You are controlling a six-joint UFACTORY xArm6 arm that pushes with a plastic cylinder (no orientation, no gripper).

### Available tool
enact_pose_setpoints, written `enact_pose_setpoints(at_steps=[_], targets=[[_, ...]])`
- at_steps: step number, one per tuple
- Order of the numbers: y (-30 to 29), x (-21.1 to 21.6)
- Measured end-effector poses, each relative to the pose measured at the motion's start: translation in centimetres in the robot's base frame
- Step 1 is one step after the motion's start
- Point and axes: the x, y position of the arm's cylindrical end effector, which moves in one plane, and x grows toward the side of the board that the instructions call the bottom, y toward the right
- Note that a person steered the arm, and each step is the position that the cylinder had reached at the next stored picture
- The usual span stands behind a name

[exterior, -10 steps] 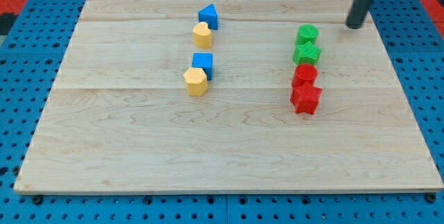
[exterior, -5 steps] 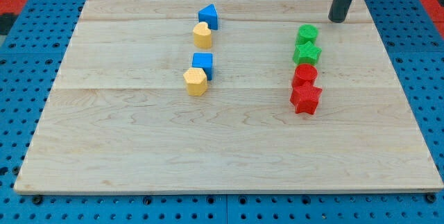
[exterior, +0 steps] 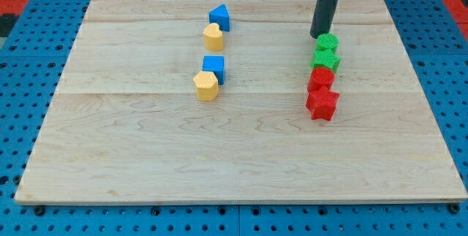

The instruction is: Move the green blocksred blocks towards the bottom side of the board

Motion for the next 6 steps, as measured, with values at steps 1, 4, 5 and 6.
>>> enact_pose_setpoints(at_steps=[1, 4, 5, 6], targets=[[0.0, 0.0], [-3.5, 8.1], [-3.8, 11.5], [-4.3, 11.0]])
